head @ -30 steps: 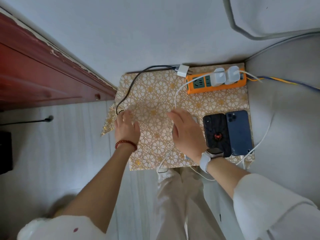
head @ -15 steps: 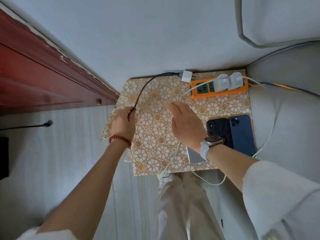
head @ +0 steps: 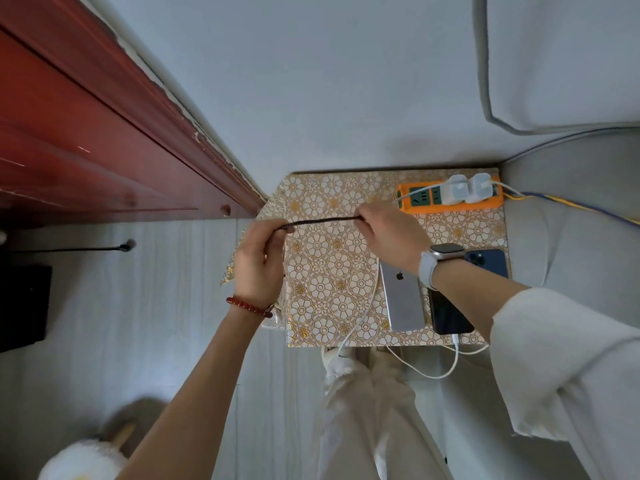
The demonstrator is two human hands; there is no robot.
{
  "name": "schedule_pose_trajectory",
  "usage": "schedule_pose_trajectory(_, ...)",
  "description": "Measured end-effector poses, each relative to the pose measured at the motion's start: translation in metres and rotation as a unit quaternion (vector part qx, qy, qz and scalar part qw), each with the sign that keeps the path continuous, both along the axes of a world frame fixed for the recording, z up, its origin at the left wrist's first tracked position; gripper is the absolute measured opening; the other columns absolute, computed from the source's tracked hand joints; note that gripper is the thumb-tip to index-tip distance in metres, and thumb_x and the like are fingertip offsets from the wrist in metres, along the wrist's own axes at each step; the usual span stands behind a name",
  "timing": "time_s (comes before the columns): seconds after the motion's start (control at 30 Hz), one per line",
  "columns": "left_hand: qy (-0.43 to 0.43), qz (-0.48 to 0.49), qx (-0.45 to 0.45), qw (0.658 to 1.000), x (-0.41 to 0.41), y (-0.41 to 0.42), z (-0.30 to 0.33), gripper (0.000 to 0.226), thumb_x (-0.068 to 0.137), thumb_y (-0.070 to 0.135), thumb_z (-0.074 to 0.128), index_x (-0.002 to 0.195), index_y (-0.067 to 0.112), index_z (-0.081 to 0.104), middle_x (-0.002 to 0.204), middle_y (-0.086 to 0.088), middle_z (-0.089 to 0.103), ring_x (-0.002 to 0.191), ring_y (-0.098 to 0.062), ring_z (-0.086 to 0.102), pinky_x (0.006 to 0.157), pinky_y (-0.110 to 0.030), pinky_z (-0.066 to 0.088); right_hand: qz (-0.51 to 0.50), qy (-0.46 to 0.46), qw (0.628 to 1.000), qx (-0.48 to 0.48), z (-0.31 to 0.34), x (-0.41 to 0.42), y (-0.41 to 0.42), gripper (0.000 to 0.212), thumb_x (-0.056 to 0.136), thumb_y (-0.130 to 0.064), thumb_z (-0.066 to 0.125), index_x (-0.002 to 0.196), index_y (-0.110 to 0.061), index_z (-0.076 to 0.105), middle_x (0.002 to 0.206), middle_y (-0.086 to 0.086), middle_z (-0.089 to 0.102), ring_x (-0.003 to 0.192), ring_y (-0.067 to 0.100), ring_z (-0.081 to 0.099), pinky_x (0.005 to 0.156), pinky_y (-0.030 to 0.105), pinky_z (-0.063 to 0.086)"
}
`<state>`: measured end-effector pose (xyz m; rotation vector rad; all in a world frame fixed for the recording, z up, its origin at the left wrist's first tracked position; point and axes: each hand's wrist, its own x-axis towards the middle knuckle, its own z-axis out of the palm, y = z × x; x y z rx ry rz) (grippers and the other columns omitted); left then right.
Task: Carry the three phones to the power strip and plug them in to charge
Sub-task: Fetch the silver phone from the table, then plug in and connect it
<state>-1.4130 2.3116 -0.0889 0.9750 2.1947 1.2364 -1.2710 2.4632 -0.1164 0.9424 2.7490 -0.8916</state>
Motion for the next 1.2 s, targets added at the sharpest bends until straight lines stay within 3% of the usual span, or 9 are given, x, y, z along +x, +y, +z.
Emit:
schedule_pose_trajectory(0.13, 0.005, 0.089, -0.002, 0.996, -0.005, -0.01, 0.002, 0.02, 0.091, 0.003, 0.042, 0.097, -0.001, 0.06, 0.088, -0.009, 0.057, 0.076, -0.023, 0.054, 0.069, -0.03, 0.045, -0.019, 0.037, 0.995, 0.089, 0.017, 0.008, 0.011, 0.021, 0.095, -0.025, 0.041, 0.095, -0.007, 0.053, 0.074, 0.005, 0.055, 0.062, 0.02, 0.051, 0.05, 0.033, 0.043)
schedule_pose_trajectory(0.23, 0.012, 0.137, -0.009, 0.99, -0.005, -0.017, 0.003, 0.019, 0.09, 0.002, 0.042, 0.098, -0.002, 0.059, 0.093, -0.018, 0.06, 0.08, -0.021, 0.053, 0.072, -0.016, 0.043, -0.012, 0.057, 0.993, 0.104, 0.027, 0.012, 0.014, 0.021, 0.093, -0.022, 0.042, 0.097, -0.005, 0.054, 0.075, 0.008, 0.06, 0.061, 0.021, 0.052, 0.048, 0.034, 0.042)
schedule_pose_trajectory(0.37, -0.006, 0.166, -0.027, 0.986, 0.001, -0.018, 0.004, 0.019, 0.09, 0.003, 0.043, 0.1, 0.0, 0.059, 0.095, -0.021, 0.06, 0.082, -0.029, 0.056, 0.074, -0.037, 0.047, 0.02, 0.03, 0.993, 0.109, 0.034, 0.023, 0.019, 0.016, 0.093, -0.019, 0.042, 0.085, -0.008, 0.049, 0.065, 0.001, 0.05, 0.054, 0.019, 0.045, 0.044, 0.021, 0.02)
schedule_pose_trajectory(0.47, 0.007, 0.142, -0.046, 0.989, 0.01, -0.013, 0.005, 0.018, 0.089, 0.003, 0.047, 0.098, 0.001, 0.062, 0.092, -0.021, 0.06, 0.08, -0.02, 0.053, 0.073, -0.032, 0.043, 0.04, -0.018, 0.993, 0.107, 0.037, 0.038, 0.031, 0.02, 0.095, -0.022, 0.039, 0.076, -0.015, 0.037, 0.067, 0.0, 0.041, 0.054, 0.02, 0.041, 0.044, 0.025, 0.017)
schedule_pose_trajectory(0.73, 0.04, 0.048, -0.108, 0.992, 0.048, 0.023, -0.01, 0.016, 0.086, 0.006, 0.054, 0.095, 0.003, 0.066, 0.091, -0.015, 0.065, 0.079, -0.013, 0.049, 0.07, -0.017, 0.035, -0.045, -0.058, 0.992, -0.107, 0.022, 0.093, 0.063, 0.03, 0.095, -0.015, 0.039, 0.066, -0.009, 0.037, 0.066, 0.011, 0.043, 0.06, 0.03, 0.043, 0.059, 0.037, 0.03)
schedule_pose_trajectory(0.83, 0.066, 0.041, -0.131, 0.988, 0.06, 0.041, -0.018, 0.017, 0.087, 0.009, 0.052, 0.097, 0.005, 0.066, 0.093, -0.013, 0.065, 0.08, -0.013, 0.048, 0.07, -0.021, 0.034, -0.087, -0.017, 0.99, -0.107, 0.016, 0.105, 0.075, 0.024, 0.096, -0.014, 0.037, 0.075, -0.003, 0.046, 0.069, 0.006, 0.05, 0.062, 0.027, 0.048, 0.058, 0.032, 0.033)
schedule_pose_trajectory(0.93, 0.068, 0.061, -0.161, 0.983, 0.068, 0.058, -0.026, 0.019, 0.09, 0.014, 0.048, 0.099, 0.008, 0.064, 0.096, -0.012, 0.065, 0.084, -0.021, 0.054, 0.072, -0.027, 0.037, -0.115, 0.039, 0.988, -0.095, 0.009, 0.105, 0.086, 0.026, 0.096, -0.018, 0.037, 0.086, 0.0, 0.053, 0.08, 0.017, 0.066, 0.066, 0.032, 0.059, 0.059, 0.042, 0.046)
schedule_pose_trajectory(1.03, 0.039, 0.111, -0.202, 0.972, 0.069, 0.071, -0.036, 0.022, 0.092, 0.016, 0.042, 0.101, 0.01, 0.062, 0.101, -0.013, 0.062, 0.088, -0.026, 0.055, 0.071, -0.03, 0.04, -0.083, 0.086, 0.993, -0.014, 0.003, 0.095, 0.092, 0.024, 0.095, -0.019, 0.041, 0.088, -0.003, 0.056, 0.073, 0.014, 0.066, 0.057, 0.03, 0.057, 0.048, 0.034, 0.041)
schedule_pose_trajectory(1.2, 0.041, 0.151, -0.275, 0.949, 0.058, 0.072, -0.047, 0.025, 0.093, 0.018, 0.038, 0.102, 0.009, 0.059, 0.106, -0.016, 0.059, 0.089, -0.032, 0.056, 0.077, -0.039, 0.048, -0.003, 0.104, 0.993, 0.06, -0.009, 0.078, 0.098, 0.021, 0.094, -0.019, 0.044, 0.085, -0.004, 0.057, 0.073, 0.012, 0.059, 0.073, 0.027, 0.05, 0.064, 0.036, 0.038)
